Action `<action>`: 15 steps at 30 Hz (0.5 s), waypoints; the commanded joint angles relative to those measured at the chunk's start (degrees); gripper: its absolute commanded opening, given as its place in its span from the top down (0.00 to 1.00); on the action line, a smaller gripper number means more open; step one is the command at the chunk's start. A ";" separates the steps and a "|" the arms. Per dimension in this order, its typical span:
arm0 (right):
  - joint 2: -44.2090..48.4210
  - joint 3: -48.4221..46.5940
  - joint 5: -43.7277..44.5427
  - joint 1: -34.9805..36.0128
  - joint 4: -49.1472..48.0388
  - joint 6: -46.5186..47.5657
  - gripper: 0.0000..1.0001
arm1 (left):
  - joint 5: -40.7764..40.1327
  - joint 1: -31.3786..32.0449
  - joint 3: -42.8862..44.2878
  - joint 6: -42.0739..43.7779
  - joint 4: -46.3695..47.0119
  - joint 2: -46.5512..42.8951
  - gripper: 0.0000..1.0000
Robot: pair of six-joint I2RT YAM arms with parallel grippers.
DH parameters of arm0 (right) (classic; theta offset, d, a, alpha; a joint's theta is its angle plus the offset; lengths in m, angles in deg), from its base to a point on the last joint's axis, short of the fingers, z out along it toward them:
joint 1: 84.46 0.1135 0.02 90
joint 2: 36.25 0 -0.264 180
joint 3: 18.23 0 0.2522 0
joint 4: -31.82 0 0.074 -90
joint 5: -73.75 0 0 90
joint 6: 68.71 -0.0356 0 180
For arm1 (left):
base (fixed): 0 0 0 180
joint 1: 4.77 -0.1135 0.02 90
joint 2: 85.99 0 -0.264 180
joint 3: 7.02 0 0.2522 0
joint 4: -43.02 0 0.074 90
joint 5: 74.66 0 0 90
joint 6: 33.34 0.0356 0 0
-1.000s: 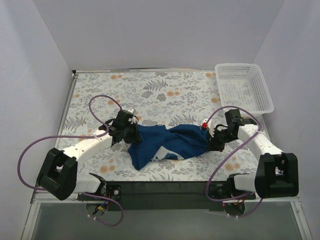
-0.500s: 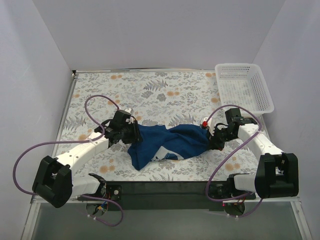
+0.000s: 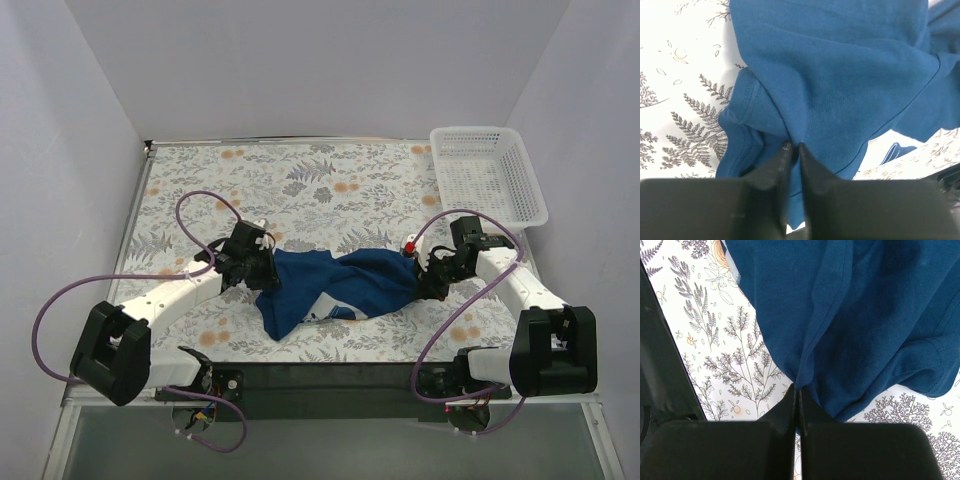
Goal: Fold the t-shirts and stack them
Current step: Flatten the tshirt out
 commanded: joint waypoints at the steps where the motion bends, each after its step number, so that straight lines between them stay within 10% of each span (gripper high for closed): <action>1: 0.24 -1.75 -1.73 -0.13 -0.56 -0.04 0.99 | 0.09 0.08 1.61 0.51 0.44 -0.74 0.93; 5: 0.07 -1.75 -1.82 -0.13 -0.73 -0.04 0.99 | -0.17 -0.01 2.93 0.95 -0.79 -1.18 0.87; 11: 0.06 -2.02 -1.91 -0.05 -0.82 -0.04 0.99 | -5.88 -0.09 5.48 2.18 -2.29 -1.45 0.53; 15: -0.29 -2.02 -2.08 -0.05 -0.73 -0.04 0.99 | -7.65 -0.80 8.38 3.06 -0.97 2.50 0.51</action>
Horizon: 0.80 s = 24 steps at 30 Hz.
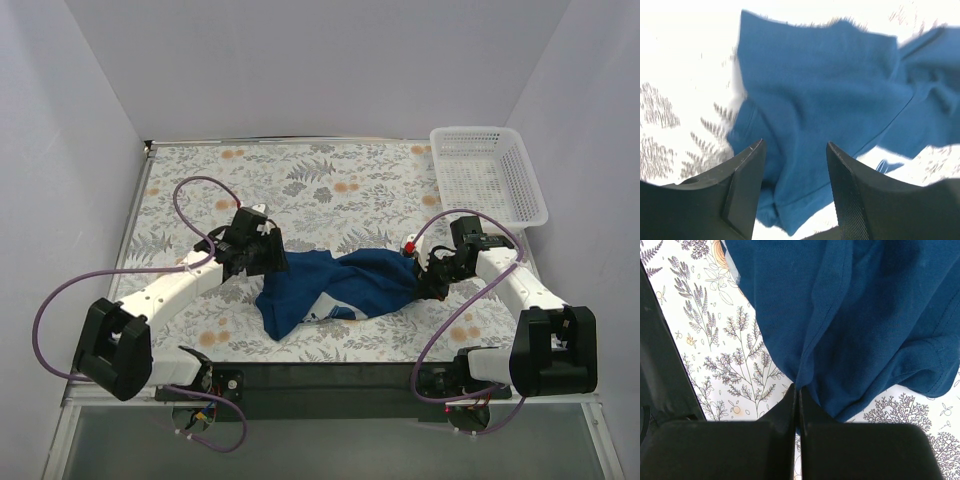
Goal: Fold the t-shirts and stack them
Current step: Flatten the tshirt out
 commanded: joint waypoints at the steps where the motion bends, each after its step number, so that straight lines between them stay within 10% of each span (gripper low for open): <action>1: -0.37 -2.02 -2.15 -0.13 -0.62 -0.12 0.99 | -3.01 -0.93 3.77 1.44 1.41 2.63 0.51; 17: -1.52 -1.75 -2.32 -0.13 -0.97 0.14 0.99 | -6.18 -1.99 8.08 3.99 3.61 15.04 0.56; 24: -1.52 -2.11 -2.32 -0.05 -0.97 -0.04 0.99 | -0.20 -2.07 7.11 4.43 6.07 12.23 1.00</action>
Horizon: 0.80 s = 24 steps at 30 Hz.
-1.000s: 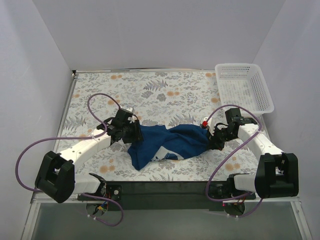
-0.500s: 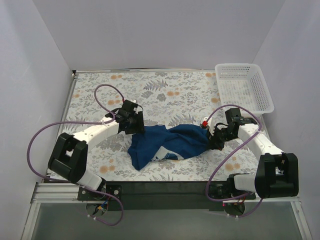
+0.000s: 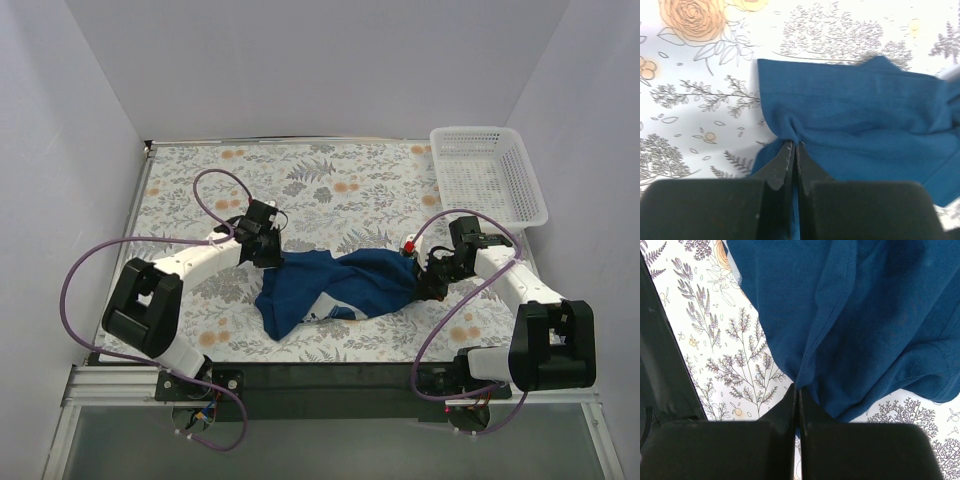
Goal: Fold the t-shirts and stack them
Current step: Flatten the tshirt out
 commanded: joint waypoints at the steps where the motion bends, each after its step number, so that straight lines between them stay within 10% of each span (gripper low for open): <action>1: 0.14 -2.19 -1.51 -0.13 -0.65 -0.04 0.99 | 1.94 -0.17 0.97 0.95 2.14 -4.34 1.00; 13: 7.17 -19.67 -2.57 -0.05 0.67 -5.66 0.99 | -2.62 -0.26 1.24 1.66 3.10 -30.58 1.00; 24: 10.26 -59.18 -2.74 -0.13 0.32 -16.90 0.99 | -11.42 -0.26 9.13 3.94 17.69 -57.08 1.00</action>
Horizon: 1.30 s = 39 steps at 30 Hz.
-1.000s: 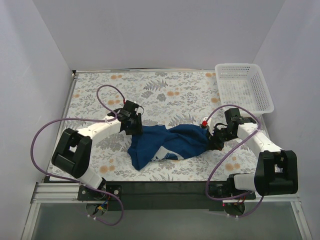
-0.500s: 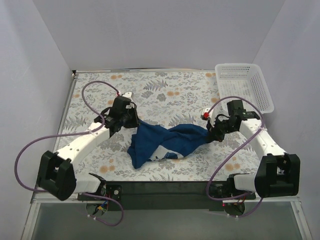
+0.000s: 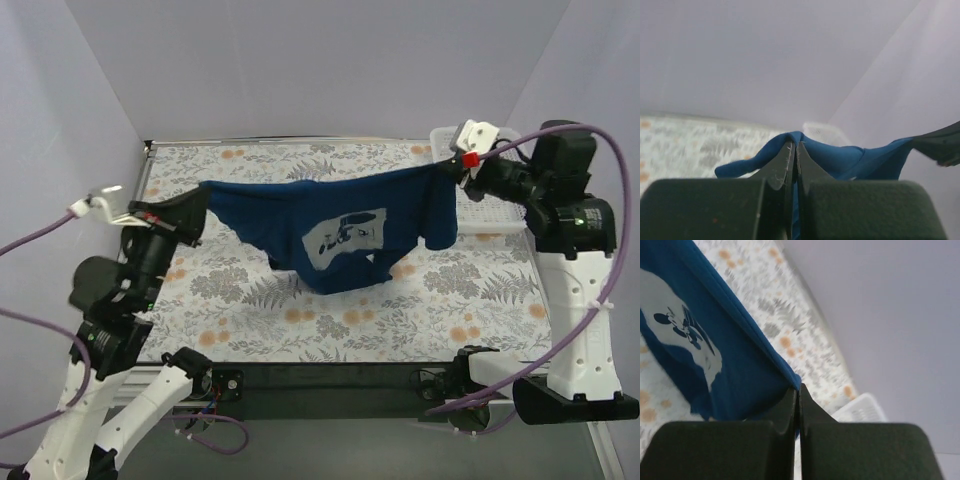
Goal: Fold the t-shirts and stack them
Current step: Flatten the tshirt out
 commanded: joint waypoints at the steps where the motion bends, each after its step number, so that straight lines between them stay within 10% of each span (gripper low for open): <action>1: 0.37 -13.30 -1.87 -0.13 -0.75 -6.92 0.99 | -1.35 -0.35 5.68 2.13 8.27 -2.07 1.00; 12: -3.50 -38.64 -13.56 -6.97 -0.75 -16.95 0.99 | 8.34 -0.26 19.94 4.49 11.01 2.23 1.00; 25: -6.74 3.07 -11.22 -3.39 -19.43 -15.63 0.99 | -25.66 -0.70 7.05 15.22 11.87 21.64 1.00; 29: -16.03 13.99 -2.69 4.50 -30.87 -15.72 0.99 | -19.29 -7.79 1.49 8.59 13.91 31.74 1.00; 39: -47.43 -4.18 13.94 11.20 -35.82 -24.77 0.99 | -10.29 -20.21 11.05 4.32 16.46 60.32 1.00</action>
